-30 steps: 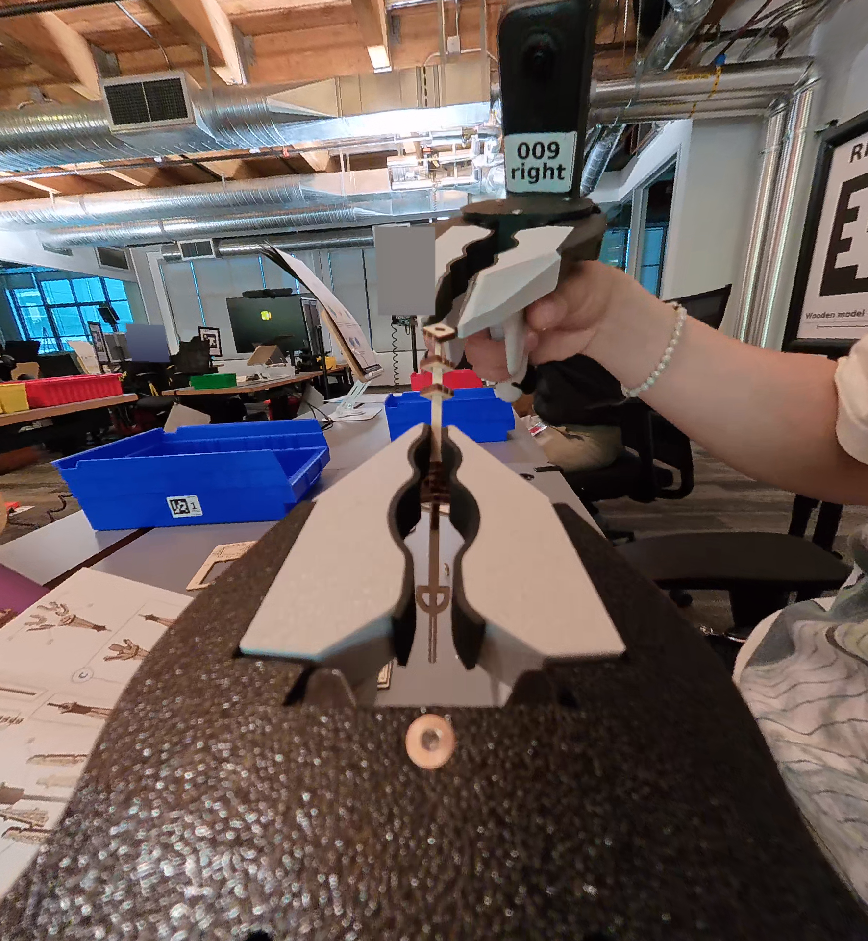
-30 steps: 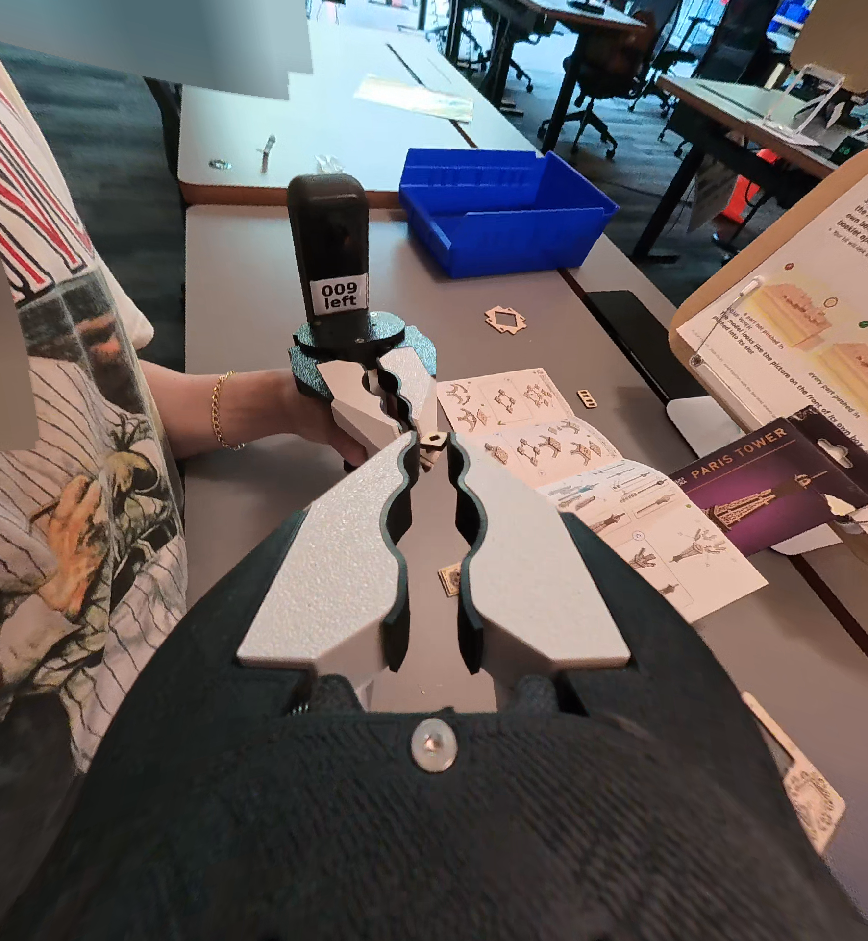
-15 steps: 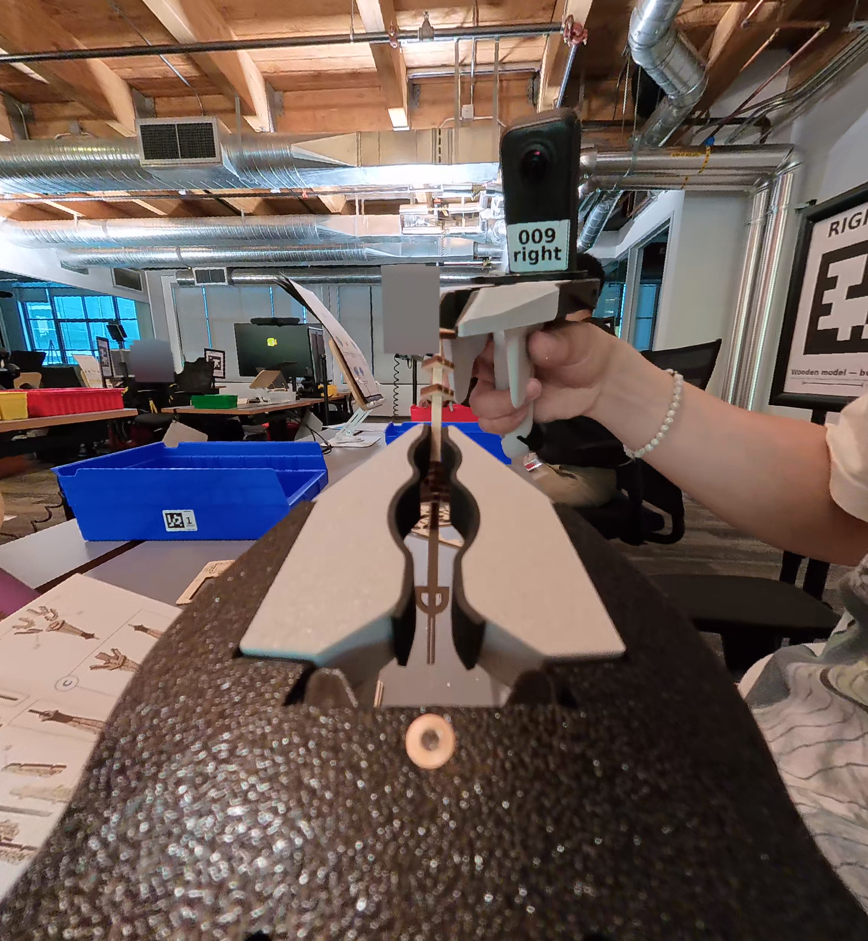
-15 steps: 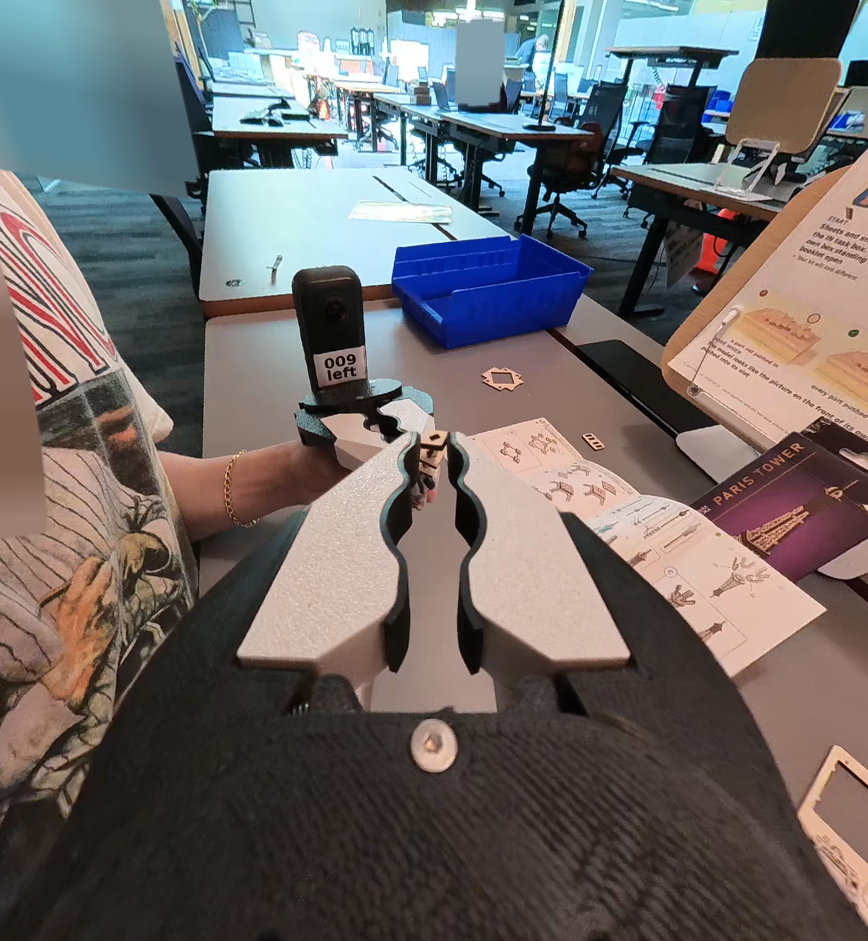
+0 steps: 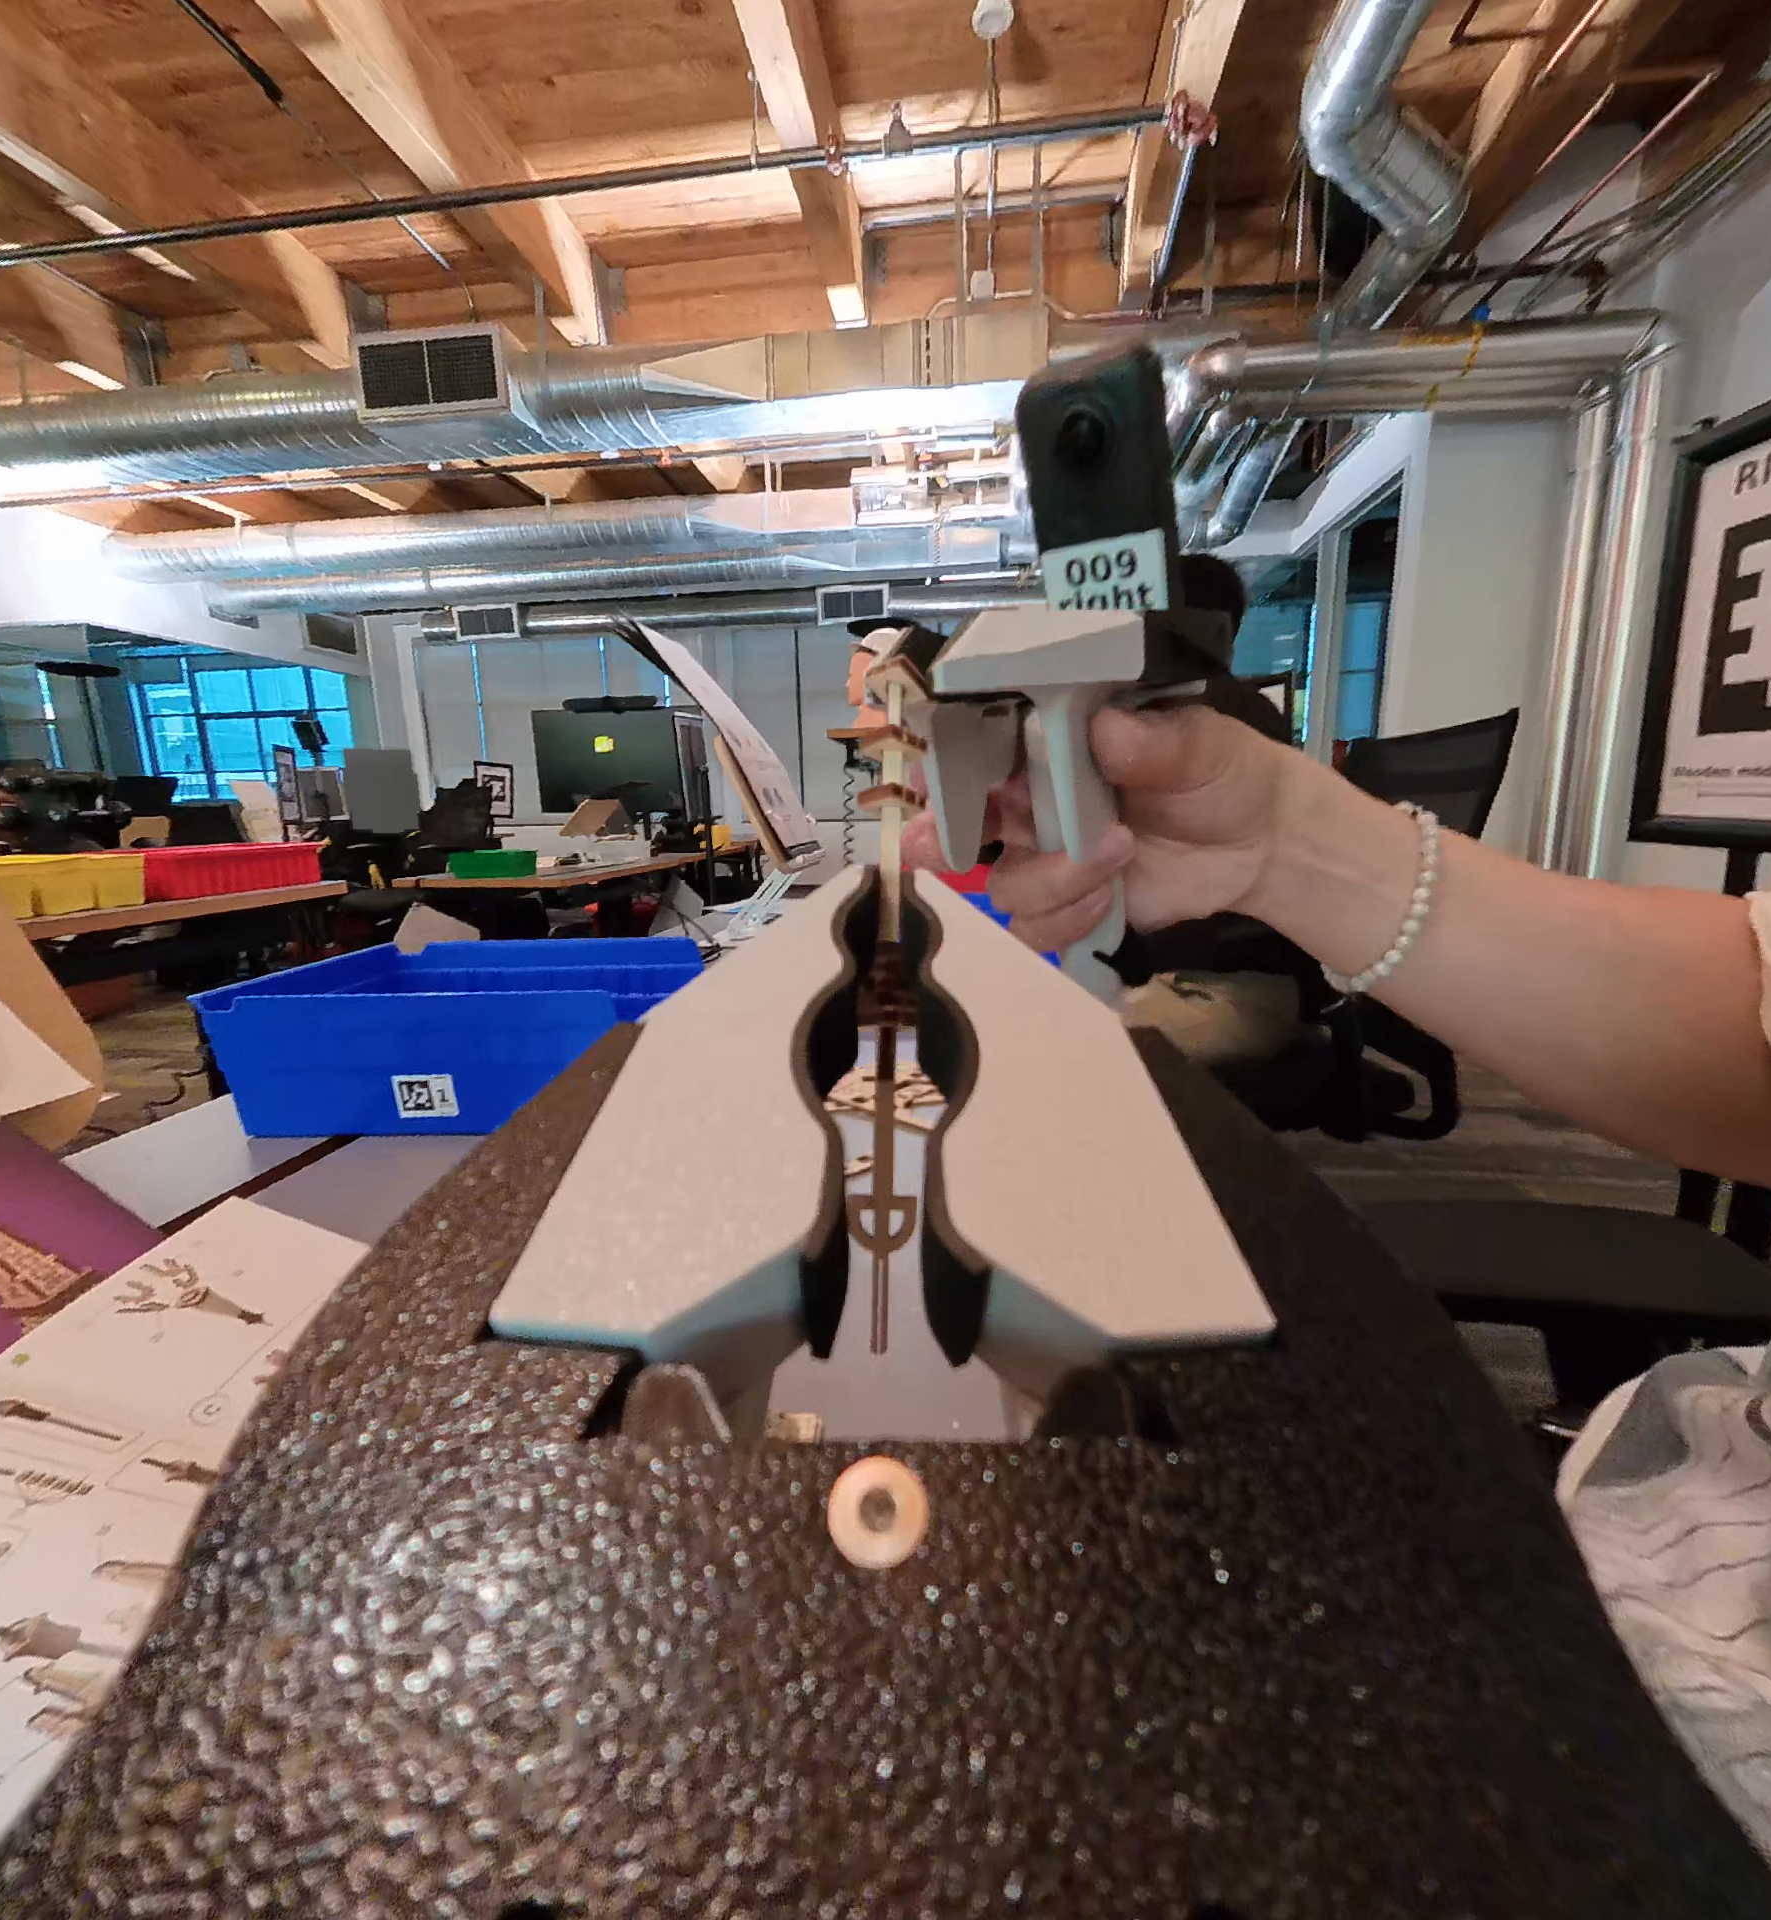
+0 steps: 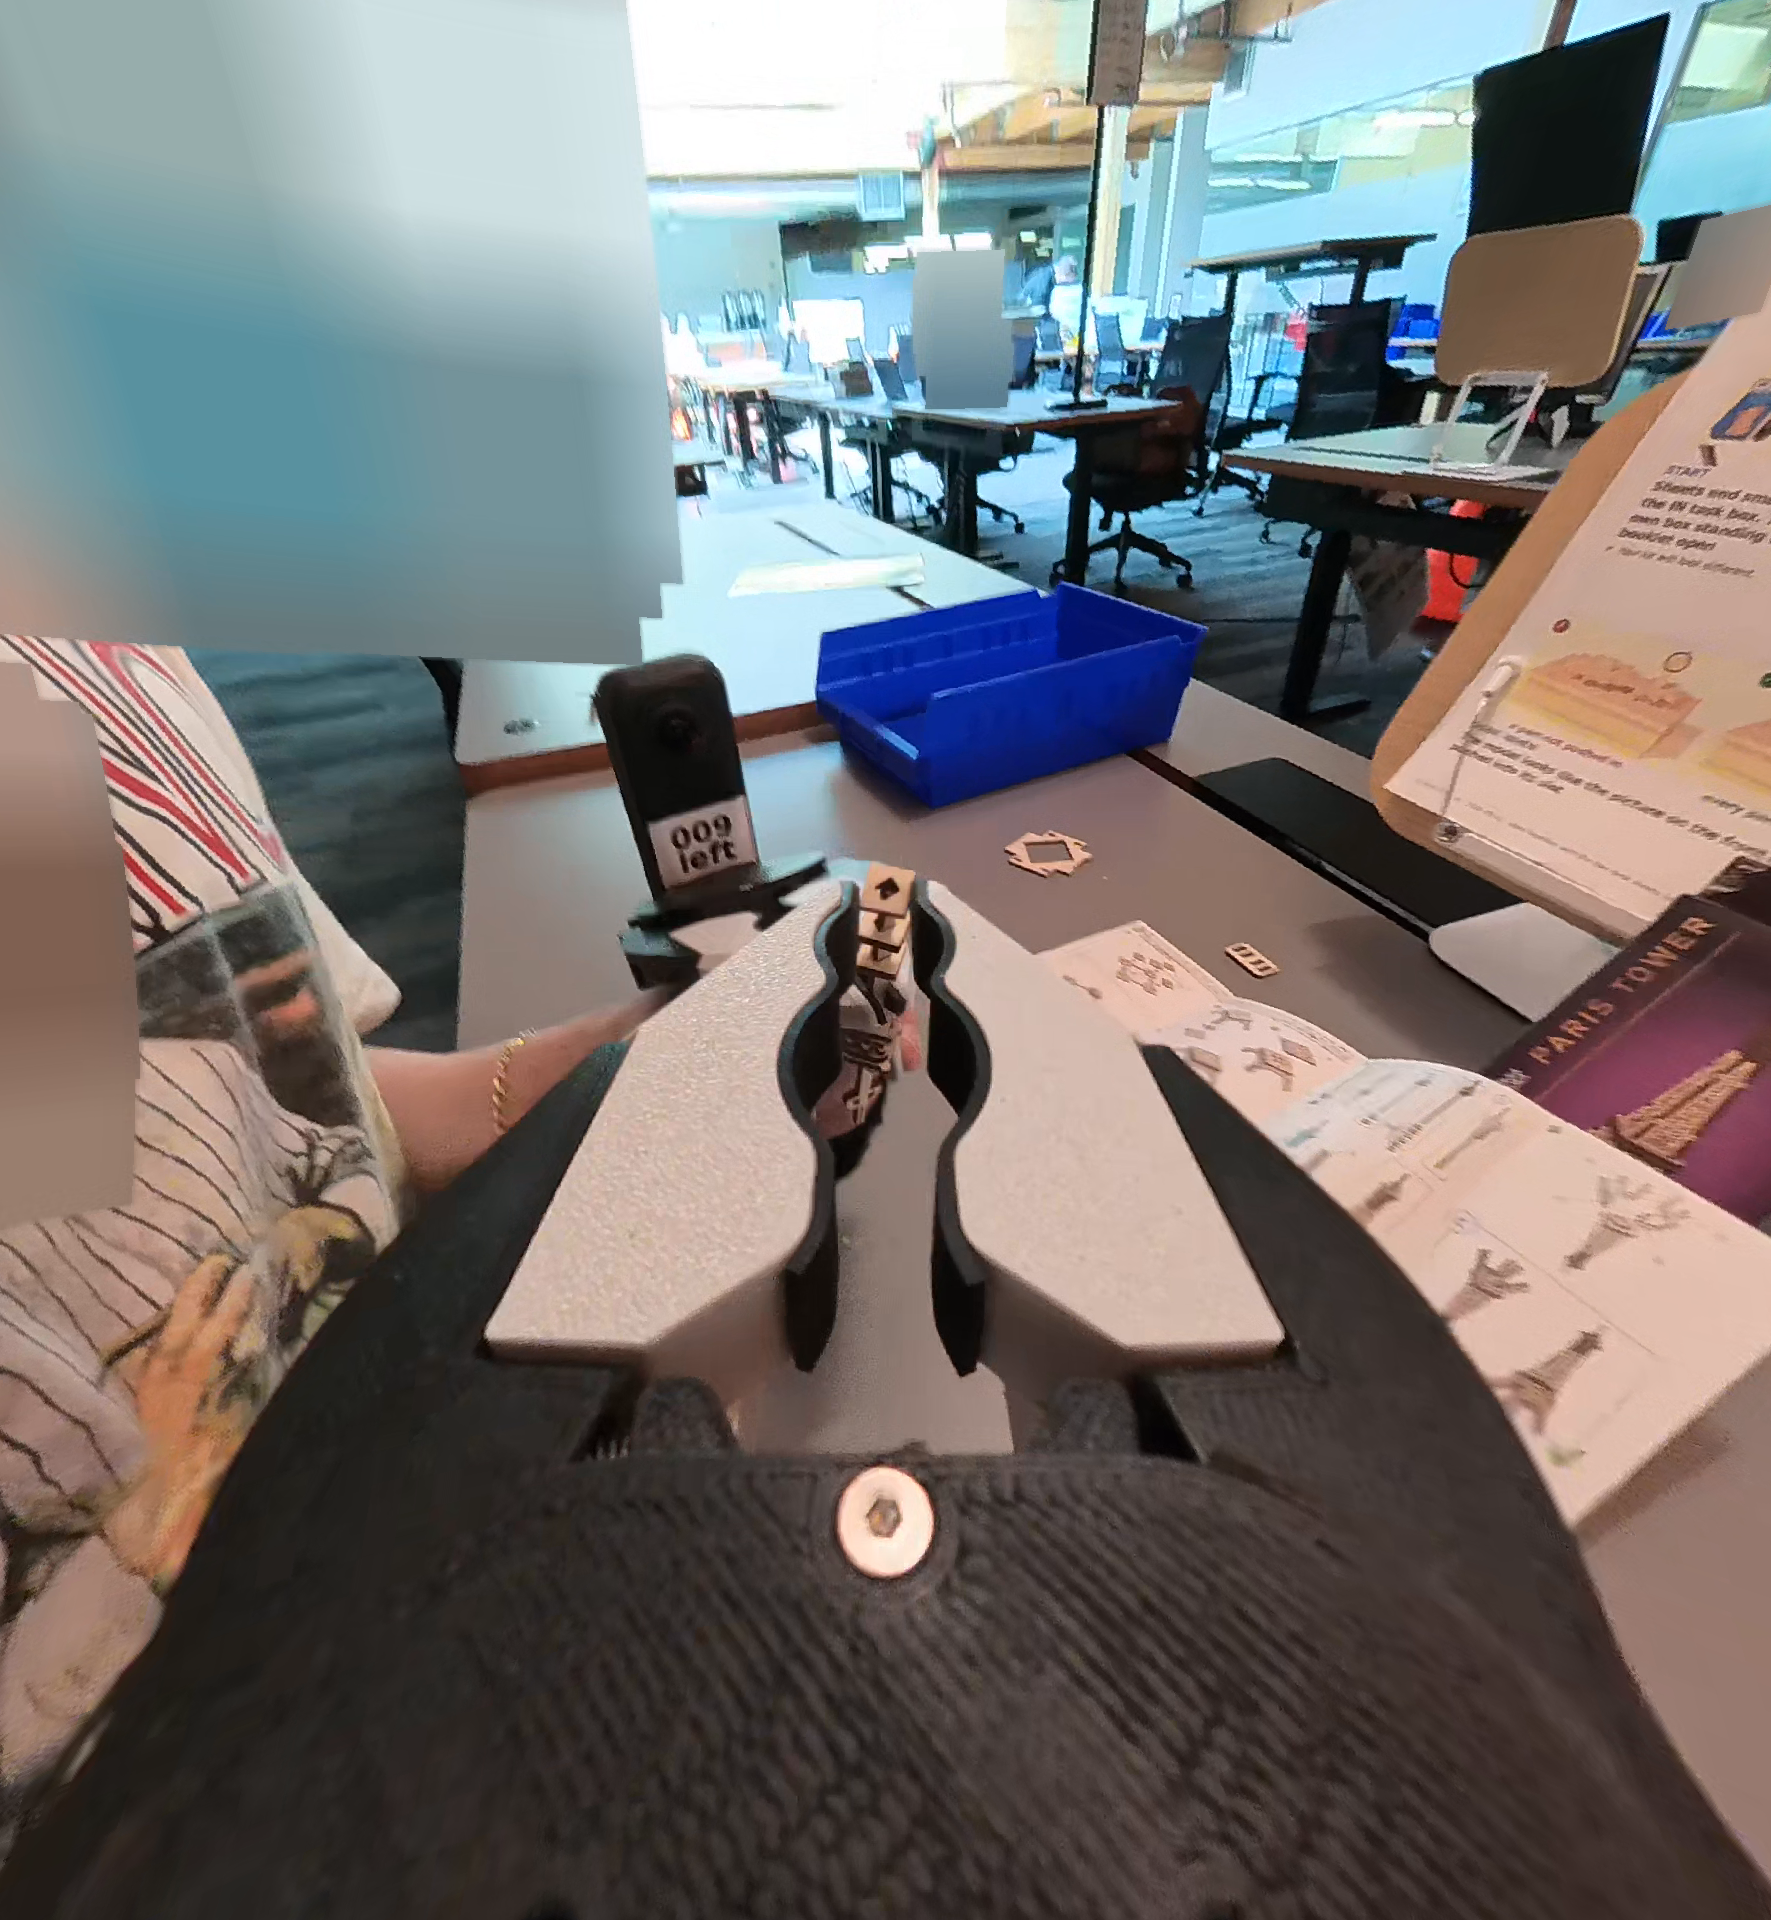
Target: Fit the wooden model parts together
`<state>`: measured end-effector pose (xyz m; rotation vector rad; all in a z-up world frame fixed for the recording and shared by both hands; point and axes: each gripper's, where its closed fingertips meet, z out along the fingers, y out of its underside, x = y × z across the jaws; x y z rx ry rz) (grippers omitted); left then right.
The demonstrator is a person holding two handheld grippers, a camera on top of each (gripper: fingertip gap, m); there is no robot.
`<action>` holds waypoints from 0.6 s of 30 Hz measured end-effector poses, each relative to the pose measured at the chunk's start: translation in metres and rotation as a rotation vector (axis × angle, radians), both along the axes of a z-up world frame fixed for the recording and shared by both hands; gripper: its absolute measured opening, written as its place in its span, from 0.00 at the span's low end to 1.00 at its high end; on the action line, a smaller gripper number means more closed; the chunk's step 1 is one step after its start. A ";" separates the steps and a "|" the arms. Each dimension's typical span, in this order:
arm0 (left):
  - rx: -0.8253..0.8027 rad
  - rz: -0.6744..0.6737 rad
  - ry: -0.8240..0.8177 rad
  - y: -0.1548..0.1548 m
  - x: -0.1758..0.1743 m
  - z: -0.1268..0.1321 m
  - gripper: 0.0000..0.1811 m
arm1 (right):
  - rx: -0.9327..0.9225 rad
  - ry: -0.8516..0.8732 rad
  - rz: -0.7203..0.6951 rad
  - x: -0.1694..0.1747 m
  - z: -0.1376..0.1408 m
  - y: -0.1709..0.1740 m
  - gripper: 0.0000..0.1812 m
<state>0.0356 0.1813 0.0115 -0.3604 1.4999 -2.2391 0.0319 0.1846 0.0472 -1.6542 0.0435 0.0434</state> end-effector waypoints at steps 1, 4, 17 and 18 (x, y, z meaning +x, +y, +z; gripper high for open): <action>0.015 0.011 -0.007 0.000 0.000 -0.001 0.00 | -0.027 -0.030 -0.006 0.000 -0.001 -0.001 0.04; 0.084 0.057 -0.025 -0.003 0.003 -0.006 0.00 | -0.152 -0.164 -0.038 0.002 -0.008 -0.003 0.04; 0.151 0.093 -0.047 -0.008 0.004 -0.010 0.00 | -0.338 -0.298 -0.046 0.002 -0.019 -0.008 0.04; 0.134 0.091 -0.047 -0.007 0.004 -0.008 0.00 | -0.313 -0.305 -0.058 0.004 -0.015 -0.009 0.05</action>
